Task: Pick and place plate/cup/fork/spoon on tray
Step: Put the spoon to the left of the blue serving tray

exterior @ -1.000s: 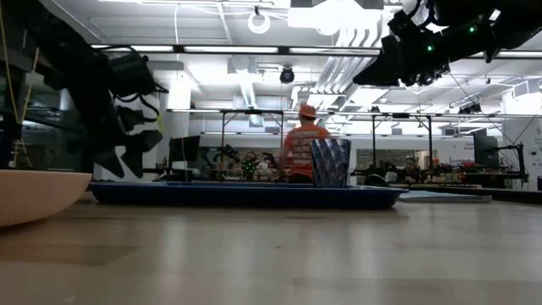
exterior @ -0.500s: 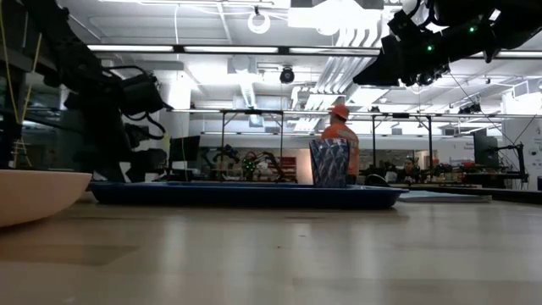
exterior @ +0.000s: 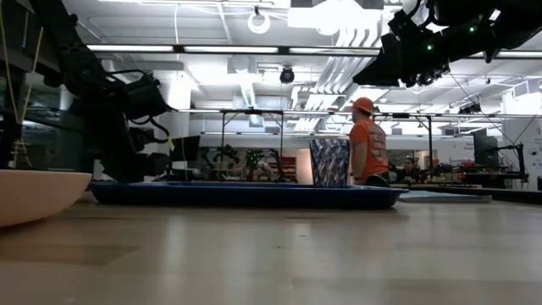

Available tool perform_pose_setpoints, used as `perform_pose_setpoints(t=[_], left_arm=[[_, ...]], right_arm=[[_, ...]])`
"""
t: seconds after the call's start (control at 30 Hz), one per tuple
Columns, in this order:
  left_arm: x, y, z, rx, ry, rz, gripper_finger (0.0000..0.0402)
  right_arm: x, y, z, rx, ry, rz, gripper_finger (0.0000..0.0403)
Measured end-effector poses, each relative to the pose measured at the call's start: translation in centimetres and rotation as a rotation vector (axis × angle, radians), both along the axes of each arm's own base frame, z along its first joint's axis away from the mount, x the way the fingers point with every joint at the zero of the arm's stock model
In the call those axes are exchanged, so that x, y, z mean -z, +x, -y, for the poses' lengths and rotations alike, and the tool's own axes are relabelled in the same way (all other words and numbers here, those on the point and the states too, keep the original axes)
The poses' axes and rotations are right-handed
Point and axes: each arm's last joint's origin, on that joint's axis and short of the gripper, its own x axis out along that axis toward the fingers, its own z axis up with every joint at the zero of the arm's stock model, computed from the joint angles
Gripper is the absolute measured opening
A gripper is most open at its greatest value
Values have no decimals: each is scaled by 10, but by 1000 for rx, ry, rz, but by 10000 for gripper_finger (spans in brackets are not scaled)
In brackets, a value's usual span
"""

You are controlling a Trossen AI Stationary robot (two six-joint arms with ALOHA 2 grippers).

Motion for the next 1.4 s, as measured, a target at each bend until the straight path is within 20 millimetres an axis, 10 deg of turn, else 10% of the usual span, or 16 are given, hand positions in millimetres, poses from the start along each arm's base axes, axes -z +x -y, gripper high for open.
perform_pose_setpoints(t=[0.37,0.8,1.13,1.4], left_arm=[[-7,-6,4,25,20,-70,13],[-89,-15,41,131,373,174,13],[-171,-3,97,828,709,927,13],[-166,31,118,1149,713,1153,13]], right_arm=[[0,0,0,0,0,0,110],[-4,1,0,-11,0,46,110],[-21,7,-16,-576,77,253,110],[-11,38,-38,-805,62,311,115]])
